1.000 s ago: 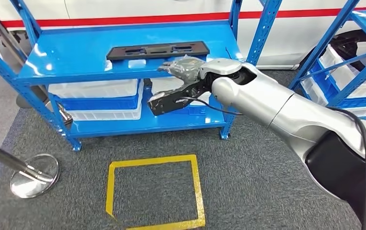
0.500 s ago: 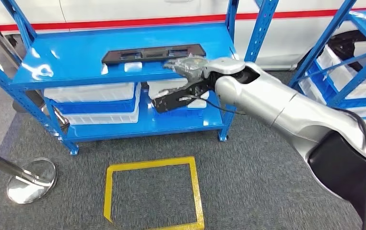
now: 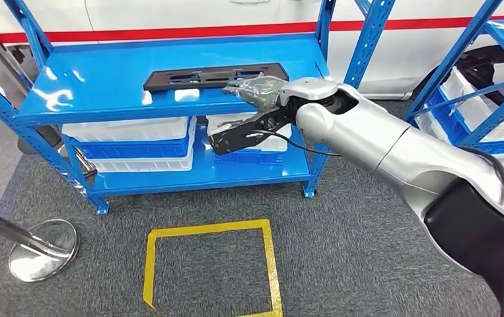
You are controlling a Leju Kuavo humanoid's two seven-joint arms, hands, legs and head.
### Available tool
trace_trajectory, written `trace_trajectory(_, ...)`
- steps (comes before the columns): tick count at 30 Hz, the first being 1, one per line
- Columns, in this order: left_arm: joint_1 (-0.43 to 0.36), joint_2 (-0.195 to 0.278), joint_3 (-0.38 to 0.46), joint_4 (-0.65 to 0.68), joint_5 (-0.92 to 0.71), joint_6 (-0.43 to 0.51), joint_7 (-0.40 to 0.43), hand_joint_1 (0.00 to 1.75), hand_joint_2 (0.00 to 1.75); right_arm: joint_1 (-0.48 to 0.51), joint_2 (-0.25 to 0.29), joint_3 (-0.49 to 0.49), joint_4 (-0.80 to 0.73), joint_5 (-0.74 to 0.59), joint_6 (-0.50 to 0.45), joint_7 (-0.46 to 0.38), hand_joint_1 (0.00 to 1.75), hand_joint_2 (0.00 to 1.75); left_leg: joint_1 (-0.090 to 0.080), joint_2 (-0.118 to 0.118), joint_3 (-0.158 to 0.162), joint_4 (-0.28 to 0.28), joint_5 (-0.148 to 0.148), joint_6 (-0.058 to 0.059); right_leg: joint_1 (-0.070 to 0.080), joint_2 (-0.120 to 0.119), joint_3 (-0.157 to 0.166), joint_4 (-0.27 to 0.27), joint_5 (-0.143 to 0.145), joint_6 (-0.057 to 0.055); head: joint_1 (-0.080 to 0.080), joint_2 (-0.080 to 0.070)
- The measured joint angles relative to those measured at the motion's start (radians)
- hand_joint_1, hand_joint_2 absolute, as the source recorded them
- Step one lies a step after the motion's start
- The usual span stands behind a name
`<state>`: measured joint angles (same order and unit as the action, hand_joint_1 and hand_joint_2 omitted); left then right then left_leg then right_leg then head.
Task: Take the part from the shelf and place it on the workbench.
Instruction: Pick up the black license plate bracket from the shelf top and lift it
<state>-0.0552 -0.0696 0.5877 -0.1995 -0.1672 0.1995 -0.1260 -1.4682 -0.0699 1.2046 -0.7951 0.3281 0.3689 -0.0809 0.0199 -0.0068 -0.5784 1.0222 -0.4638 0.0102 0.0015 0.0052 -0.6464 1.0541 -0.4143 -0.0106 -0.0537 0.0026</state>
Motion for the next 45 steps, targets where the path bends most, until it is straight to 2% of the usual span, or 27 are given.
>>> trace_trajectory(2,-0.001,0.000,0.000,0.000,-0.003,-0.001,0.001,0.00,0.00,0.002,0.001,0.000,-0.002,-0.001,-0.001,-0.001,0.00,0.00,0.001,0.000,0.000,-0.002,-0.003,-0.011,-0.001,0.000,0.007,-0.012,-0.004,-0.007,0.000,0.000)
trace_trajectory(4,-0.001,-0.001,0.000,0.000,-0.007,-0.004,0.001,0.00,0.00,0.004,0.000,0.000,-0.002,-0.002,-0.003,-0.003,0.00,0.00,0.002,0.002,-0.010,0.028,-0.025,-0.020,-0.008,-0.001,0.020,-0.027,-0.004,-0.018,0.000,0.000)
trace_trajectory(7,-0.001,-0.001,0.000,0.000,-0.011,-0.009,0.002,0.00,0.00,0.011,-0.001,0.003,-0.003,0.000,-0.004,-0.008,0.00,0.00,0.003,0.003,-0.099,0.199,-0.093,-0.029,-0.009,-0.003,0.033,-0.033,-0.009,-0.031,-0.001,0.000)
trace_trajectory(8,-0.001,-0.001,0.000,0.000,-0.011,-0.011,0.003,0.00,0.00,0.015,-0.002,0.005,-0.003,0.001,-0.003,-0.009,0.00,0.00,0.003,0.003,-0.132,0.251,-0.103,-0.032,-0.008,-0.002,0.035,-0.031,-0.012,-0.033,-0.001,0.000)
trace_trajectory(9,0.000,0.000,0.000,0.000,-0.012,-0.013,0.005,0.00,0.00,0.019,-0.002,0.008,-0.003,0.002,-0.001,-0.011,0.00,0.00,0.003,0.003,-0.151,0.271,-0.095,-0.034,-0.008,-0.002,0.037,-0.029,-0.016,-0.033,-0.001,0.000)
trace_trajectory(10,0.001,0.000,0.000,0.000,-0.012,-0.016,0.007,0.00,0.00,0.021,-0.004,0.010,-0.003,0.003,0.001,-0.012,0.00,0.00,0.004,0.004,-0.151,0.252,-0.066,-0.034,-0.008,-0.001,0.040,-0.026,-0.020,-0.032,-0.001,0.000)
trace_trajectory(12,0.003,0.001,0.000,0.000,-0.012,-0.019,0.012,0.00,0.00,0.020,-0.006,0.012,-0.004,0.002,0.006,-0.014,0.00,0.00,0.005,0.004,-0.106,0.131,0.012,-0.033,-0.008,0.000,0.046,-0.017,-0.032,-0.028,-0.001,0.000)
trace_trajectory(14,0.002,0.002,0.000,0.000,-0.012,-0.020,0.015,0.00,0.00,0.015,-0.007,0.012,-0.006,0.000,0.011,-0.015,0.00,0.00,0.002,0.003,-0.061,0.035,0.045,-0.026,-0.005,0.002,0.047,-0.008,-0.042,-0.019,-0.001,0.000)
trace_trajectory(16,0.000,0.002,0.000,0.000,-0.013,-0.020,0.019,0.00,0.00,0.013,-0.008,0.012,-0.008,-0.002,0.014,-0.015,0.00,0.00,-0.002,0.001,-0.050,0.015,0.038,-0.017,-0.003,0.002,0.046,-0.007,-0.045,-0.010,0.000,0.000)
trace_trajectory(19,0.000,0.002,0.000,0.000,-0.016,-0.020,0.022,0.00,0.00,0.012,-0.005,0.013,-0.012,-0.002,0.012,-0.013,0.00,0.00,0.004,0.001,-0.042,0.004,0.039,0.001,-0.003,0.001,0.039,0.013,-0.064,0.003,0.000,0.000)
trace_trajectory(20,0.000,0.002,0.000,0.000,-0.018,-0.020,0.022,0.00,0.00,0.012,-0.004,0.014,-0.013,-0.002,0.010,-0.013,0.00,0.00,0.006,0.002,-0.038,0.000,0.039,0.006,-0.004,0.000,0.021,0.051,-0.084,0.007,0.000,0.000)
trace_trajectory(22,-0.001,0.002,0.000,0.000,-0.021,-0.020,0.019,0.00,0.00,0.018,0.000,0.018,-0.013,-0.001,0.007,-0.012,0.00,0.00,0.006,0.003,-0.035,-0.001,0.036,0.014,-0.007,-0.001,-0.044,0.177,-0.139,0.014,0.001,0.000)
trace_trajectory(23,-0.001,0.002,0.000,0.000,-0.023,-0.020,0.014,0.00,0.00,0.026,0.004,0.022,-0.013,-0.001,0.004,-0.012,0.00,0.00,0.006,0.003,-0.033,-0.001,0.034,0.016,-0.009,-0.001,-0.079,0.239,-0.157,0.017,0.001,0.000)
trace_trajectory(24,-0.002,-0.001,0.000,0.000,-0.024,-0.020,0.005,0.00,0.00,0.035,0.010,0.025,-0.013,0.000,-0.001,-0.012,0.00,0.00,0.006,0.003,-0.030,-0.001,0.031,0.017,-0.011,-0.001,-0.102,0.271,-0.156,0.019,0.001,0.000)
trace_trajectory(25,-0.003,-0.006,0.000,0.000,-0.027,-0.018,-0.004,0.00,0.00,0.044,0.019,0.028,-0.012,0.001,-0.008,-0.012,0.00,0.00,0.006,0.002,-0.027,0.000,0.029,0.017,-0.013,-0.001,-0.105,0.265,-0.135,0.019,0.001,0.000)
trace_trajectory(26,-0.004,-0.014,0.000,0.000,-0.030,-0.013,-0.013,0.00,0.00,0.052,0.028,0.030,-0.011,0.002,-0.017,-0.012,0.00,0.00,0.005,0.001,-0.022,0.000,0.025,0.015,-0.014,-0.002,-0.090,0.221,-0.098,0.018,0.001,0.000)
trace_trajectory(28,-0.006,-0.034,0.000,0.000,-0.034,0.001,-0.023,0.00,0.00,0.061,0.047,0.032,-0.007,0.004,-0.031,-0.011,0.00,0.00,0.003,-0.001,-0.015,0.002,0.017,0.009,-0.013,-0.003,-0.032,0.083,-0.025,0.010,0.001,0.000)
trace_trajectory(29,-0.008,-0.043,0.000,0.000,-0.034,0.006,-0.025,0.00,0.00,0.063,0.057,0.033,-0.004,0.004,-0.035,-0.011,0.00,0.00,0.002,-0.001,-0.015,0.003,0.014,0.005,-0.010,-0.002,-0.009,0.032,-0.008,0.005,0.001,0.000)
trace_trajectory(31,-0.010,-0.057,0.000,0.000,-0.035,0.009,-0.027,0.00,0.00,0.069,0.073,0.035,0.000,0.007,-0.041,-0.013,0.00,0.00,0.000,0.000,-0.017,0.002,0.013,-0.005,-0.002,0.000,0.005,-0.003,-0.011,-0.001,0.000,0.000)
trace_trajectory(34,-0.014,-0.071,0.000,0.000,-0.041,0.008,-0.027,0.00,0.00,0.076,0.097,0.036,0.014,0.019,-0.053,-0.026,0.00,0.00,0.003,0.002,-0.018,0.012,0.000,-0.020,-0.007,0.000,0.016,-0.018,-0.012,-0.014,0.001,0.000)
trace_trajectory(36,-0.016,-0.073,0.000,0.000,-0.043,0.005,-0.027,0.00,0.00,0.076,0.112,0.036,0.022,0.024,-0.061,-0.032,0.00,0.00,0.005,0.003,-0.055,0.094,-0.042,-0.028,-0.011,-0.001,0.029,-0.026,-0.014,-0.023,0.001,0.000)
trace_trajectory(38,-0.016,-0.073,0.000,0.000,-0.043,0.002,-0.027,0.00,0.00,0.080,0.124,0.037,0.026,0.025,-0.062,-0.035,0.00,0.00,0.004,0.003,-0.126,0.225,-0.090,-0.033,-0.008,-0.001,0.035,-0.026,-0.019,-0.031,0.000,0.000)
trace_trajectory(39,-0.016,-0.072,0.000,0.000,-0.043,0.002,-0.027,0.00,0.00,0.083,0.128,0.038,0.028,0.026,-0.062,-0.036,0.00,0.00,0.004,0.003,-0.153,0.267,-0.096,-0.034,-0.006,-0.001,0.037,-0.025,-0.022,-0.033,0.000,0.000)
trace_trajectory(40,-0.015,-0.072,0.000,0.000,-0.043,0.001,-0.027,0.00,0.00,0.085,0.130,0.039,0.030,0.026,-0.061,-0.036,0.00,0.00,0.004,0.003,-0.166,0.278,-0.086,-0.034,-0.005,0.000,0.040,-0.024,-0.026,-0.034,0.000,0.000)
trace_trajectory(41,-0.014,-0.072,0.000,0.000,-0.043,0.001,-0.026,0.00,0.00,0.086,0.131,0.039,0.031,0.027,-0.061,-0.036,0.00,0.00,0.004,0.003,-0.161,0.252,-0.058,-0.033,-0.005,0.000,0.043,-0.022,-0.030,-0.033,0.000,0.000)
trace_trajectory(43,-0.013,-0.072,0.000,0.000,-0.043,0.001,-0.026,0.00,0.00,0.086,0.132,0.038,0.034,0.029,-0.061,-0.036,0.00,0.00,0.004,0.004,-0.113,0.133,0.016,-0.028,-0.005,0.000,0.051,-0.016,-0.041,-0.029,0.001,0.000)
trace_trajectory(45,-0.015,-0.072,0.000,0.000,-0.043,0.001,-0.026,0.00,0.00,0.084,0.134,0.038,0.037,0.031,-0.059,-0.036,0.00,0.00,0.000,0.003,-0.067,0.036,0.048,-0.021,-0.001,0.001,0.053,-0.009,-0.051,-0.021,0.001,0.000)
